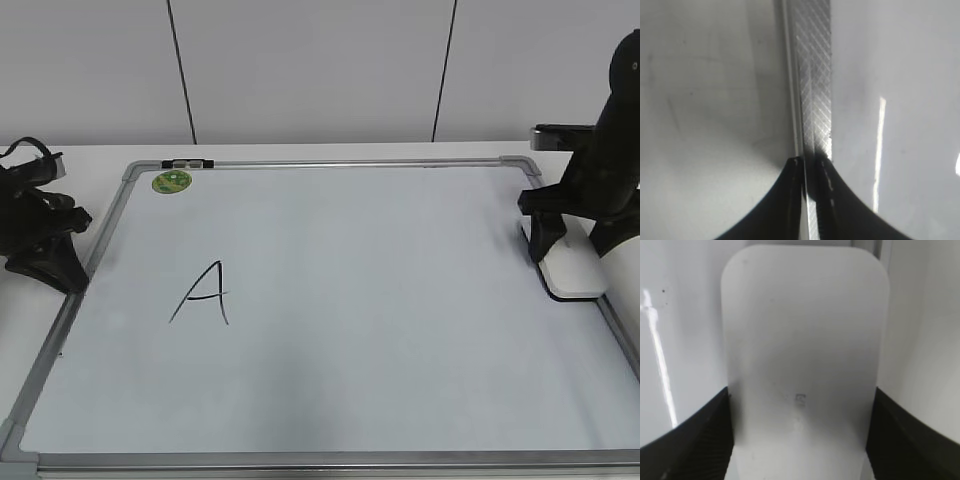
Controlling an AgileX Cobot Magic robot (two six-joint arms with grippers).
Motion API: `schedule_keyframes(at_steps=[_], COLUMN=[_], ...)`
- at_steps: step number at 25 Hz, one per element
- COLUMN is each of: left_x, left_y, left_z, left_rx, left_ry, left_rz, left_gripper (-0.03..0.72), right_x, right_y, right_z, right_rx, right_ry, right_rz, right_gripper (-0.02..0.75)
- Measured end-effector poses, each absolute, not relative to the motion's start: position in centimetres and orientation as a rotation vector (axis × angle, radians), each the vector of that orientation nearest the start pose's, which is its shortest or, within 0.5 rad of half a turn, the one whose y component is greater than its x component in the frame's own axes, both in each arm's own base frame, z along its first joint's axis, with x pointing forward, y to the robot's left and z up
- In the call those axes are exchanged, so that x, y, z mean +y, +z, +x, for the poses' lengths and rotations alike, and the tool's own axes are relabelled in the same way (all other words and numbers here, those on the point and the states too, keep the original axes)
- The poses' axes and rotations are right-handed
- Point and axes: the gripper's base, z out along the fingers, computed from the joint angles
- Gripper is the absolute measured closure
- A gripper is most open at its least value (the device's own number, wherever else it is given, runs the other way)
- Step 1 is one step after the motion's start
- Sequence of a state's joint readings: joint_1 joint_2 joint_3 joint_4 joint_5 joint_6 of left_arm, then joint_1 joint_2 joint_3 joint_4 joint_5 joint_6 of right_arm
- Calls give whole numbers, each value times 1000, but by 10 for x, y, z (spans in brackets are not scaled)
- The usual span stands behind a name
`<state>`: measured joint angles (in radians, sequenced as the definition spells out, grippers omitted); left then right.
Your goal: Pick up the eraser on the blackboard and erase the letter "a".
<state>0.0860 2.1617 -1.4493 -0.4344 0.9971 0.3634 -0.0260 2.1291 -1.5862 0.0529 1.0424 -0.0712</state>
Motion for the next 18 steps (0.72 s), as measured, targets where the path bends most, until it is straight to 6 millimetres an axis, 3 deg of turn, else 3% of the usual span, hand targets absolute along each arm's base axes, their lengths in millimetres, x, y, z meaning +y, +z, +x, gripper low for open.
schedule_keyframes(at_steps=[11,18], left_x=[3,3], left_y=[122,122], left_z=[406,406], left_rx=[3061,3062], left_ry=[-557,-561], left_rz=[45,44], left_gripper=[652,637], right_x=[-7,-7], right_y=[160,194], right_z=[430,443], right_rx=[3039,3007], right_ry=[65,66], right_rz=[-30,-41], right_gripper=[142,139])
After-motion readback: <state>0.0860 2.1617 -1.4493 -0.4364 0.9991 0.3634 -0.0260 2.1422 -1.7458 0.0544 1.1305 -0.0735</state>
